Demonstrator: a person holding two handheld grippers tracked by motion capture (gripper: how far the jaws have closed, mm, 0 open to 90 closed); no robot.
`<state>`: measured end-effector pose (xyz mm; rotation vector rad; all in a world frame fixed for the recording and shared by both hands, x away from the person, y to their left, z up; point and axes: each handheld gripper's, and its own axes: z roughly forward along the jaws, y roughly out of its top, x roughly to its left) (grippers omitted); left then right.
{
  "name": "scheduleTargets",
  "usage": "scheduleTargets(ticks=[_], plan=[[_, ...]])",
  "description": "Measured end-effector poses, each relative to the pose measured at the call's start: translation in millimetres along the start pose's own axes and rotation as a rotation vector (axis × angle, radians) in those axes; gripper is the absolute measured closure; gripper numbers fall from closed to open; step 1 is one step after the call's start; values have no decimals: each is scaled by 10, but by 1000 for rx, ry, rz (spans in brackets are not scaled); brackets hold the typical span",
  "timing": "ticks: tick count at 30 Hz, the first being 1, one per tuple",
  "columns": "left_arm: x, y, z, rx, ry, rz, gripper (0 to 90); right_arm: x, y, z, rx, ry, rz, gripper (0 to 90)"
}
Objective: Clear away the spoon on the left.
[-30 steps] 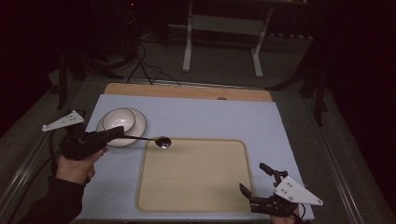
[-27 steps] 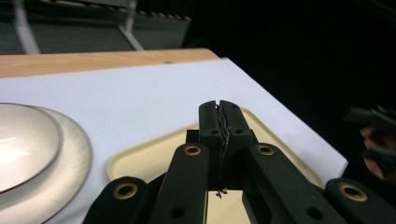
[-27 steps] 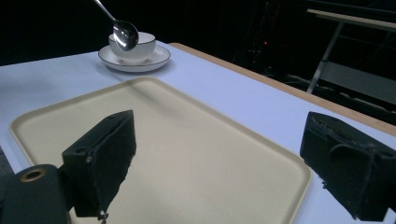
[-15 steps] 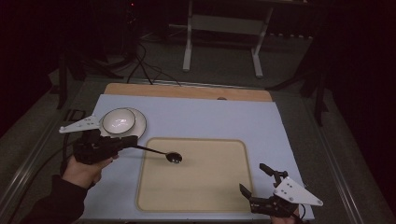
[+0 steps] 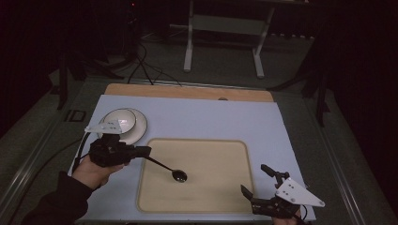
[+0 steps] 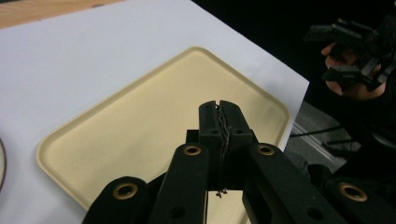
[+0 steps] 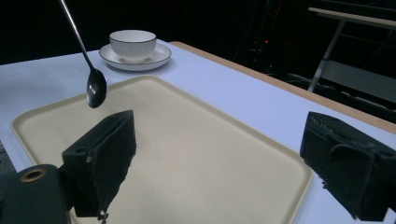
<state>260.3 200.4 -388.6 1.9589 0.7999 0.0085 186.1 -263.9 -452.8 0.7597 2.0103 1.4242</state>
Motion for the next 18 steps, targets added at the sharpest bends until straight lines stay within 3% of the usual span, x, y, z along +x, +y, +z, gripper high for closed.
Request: scheduleTargets(ticks=[10,18], plan=[[-29,10,189,98,-42,29,897,0,-3,-1,4,-1,4,108],[1,-14,377,161,-80,18,896,-1,-4,-4,4,-2,4,108]])
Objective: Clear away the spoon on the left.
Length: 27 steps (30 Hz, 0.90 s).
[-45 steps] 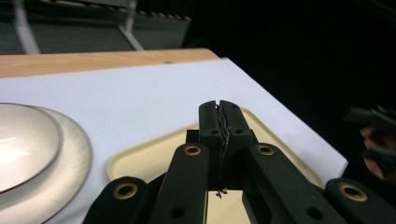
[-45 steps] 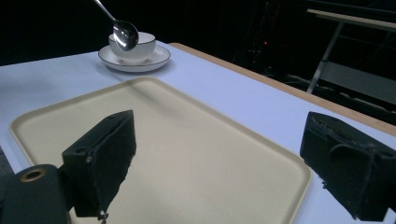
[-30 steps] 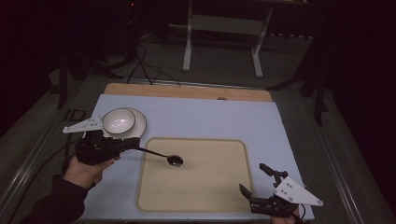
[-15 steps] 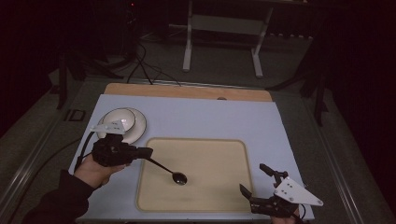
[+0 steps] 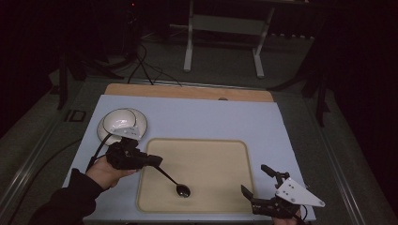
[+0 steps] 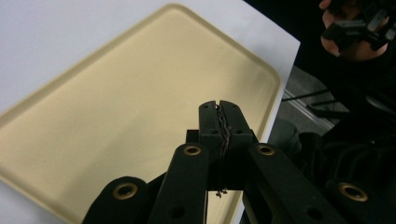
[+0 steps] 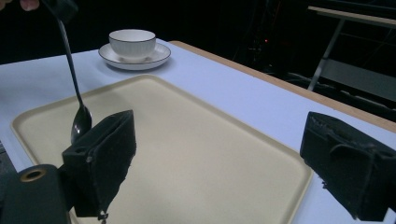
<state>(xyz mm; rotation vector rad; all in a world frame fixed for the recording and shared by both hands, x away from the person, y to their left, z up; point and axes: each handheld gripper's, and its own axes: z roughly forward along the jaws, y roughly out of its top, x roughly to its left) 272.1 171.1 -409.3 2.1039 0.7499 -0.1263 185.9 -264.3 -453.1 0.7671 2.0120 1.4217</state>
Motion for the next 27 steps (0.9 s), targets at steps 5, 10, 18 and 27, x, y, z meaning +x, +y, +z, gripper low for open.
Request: scheduleTargets(ticks=[5,10,18,27], plan=[[25,29,115,36,-16,0,896,-3,-1,-3,0,-1,1,108],[65,55,204,61,-19,-5,896,-4,-3,-7,1,-1,4,108],[162,88,336,105,-36,-28,894,-6,-2,-13,-3,-3,3,108],[268,191,474,75,-25,-44,889,-5,-3,-15,-2,-5,2,108]])
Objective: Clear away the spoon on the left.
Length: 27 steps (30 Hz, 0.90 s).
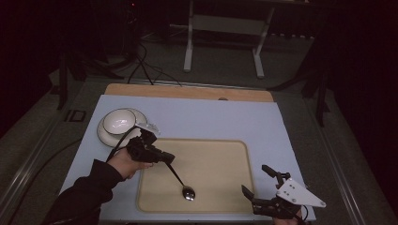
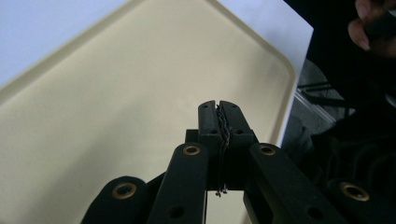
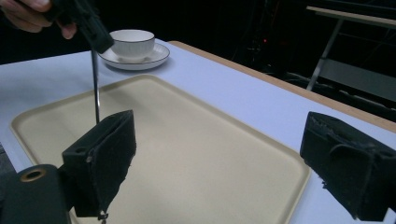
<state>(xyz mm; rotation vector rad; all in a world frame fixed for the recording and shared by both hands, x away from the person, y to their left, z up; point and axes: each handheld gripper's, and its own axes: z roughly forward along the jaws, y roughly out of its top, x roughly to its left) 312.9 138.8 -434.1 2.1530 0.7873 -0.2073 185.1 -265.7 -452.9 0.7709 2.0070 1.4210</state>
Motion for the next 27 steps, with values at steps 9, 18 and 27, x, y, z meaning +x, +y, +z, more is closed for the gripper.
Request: scheduleTargets(ticks=[9,18,27], plan=[[106,118,176,-40,29,-26,880,-6,-2,-4,-1,-1,-1,108],[182,195,396,-72,59,-34,857,-7,-3,-4,1,1,1,108],[265,192,624,-116,123,-90,824,-13,-5,-6,1,1,2,108]])
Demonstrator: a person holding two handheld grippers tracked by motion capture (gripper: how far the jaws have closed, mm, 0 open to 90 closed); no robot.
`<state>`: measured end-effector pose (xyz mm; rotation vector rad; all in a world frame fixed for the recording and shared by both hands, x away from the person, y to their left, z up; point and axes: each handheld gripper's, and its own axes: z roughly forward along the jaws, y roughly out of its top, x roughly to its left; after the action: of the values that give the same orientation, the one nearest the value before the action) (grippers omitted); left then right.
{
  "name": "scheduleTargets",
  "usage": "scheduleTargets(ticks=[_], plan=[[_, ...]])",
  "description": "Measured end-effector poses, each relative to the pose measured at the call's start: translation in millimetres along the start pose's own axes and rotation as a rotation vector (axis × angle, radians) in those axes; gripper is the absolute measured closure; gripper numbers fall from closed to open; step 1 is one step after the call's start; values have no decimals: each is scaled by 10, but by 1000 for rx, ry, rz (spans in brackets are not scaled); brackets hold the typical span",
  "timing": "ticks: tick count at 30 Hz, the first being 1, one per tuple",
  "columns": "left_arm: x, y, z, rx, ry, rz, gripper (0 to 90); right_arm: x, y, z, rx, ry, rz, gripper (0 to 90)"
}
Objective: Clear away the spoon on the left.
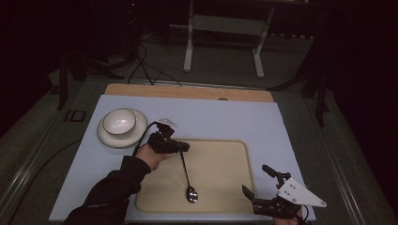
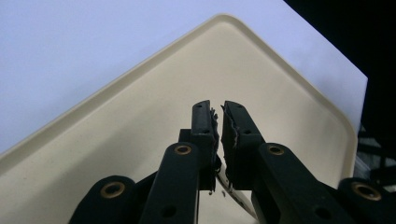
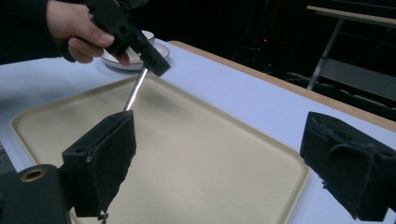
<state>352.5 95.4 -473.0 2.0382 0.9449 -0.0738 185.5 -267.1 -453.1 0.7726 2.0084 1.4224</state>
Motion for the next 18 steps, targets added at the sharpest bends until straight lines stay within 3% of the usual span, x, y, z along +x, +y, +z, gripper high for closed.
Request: scheduleTargets(ticks=[11,18], plan=[[36,-44,275,-16,107,-83,807,-2,0,0,0,-2,0,108],[25,-46,470,-10,111,-120,807,2,-4,12,10,1,-6,108]])
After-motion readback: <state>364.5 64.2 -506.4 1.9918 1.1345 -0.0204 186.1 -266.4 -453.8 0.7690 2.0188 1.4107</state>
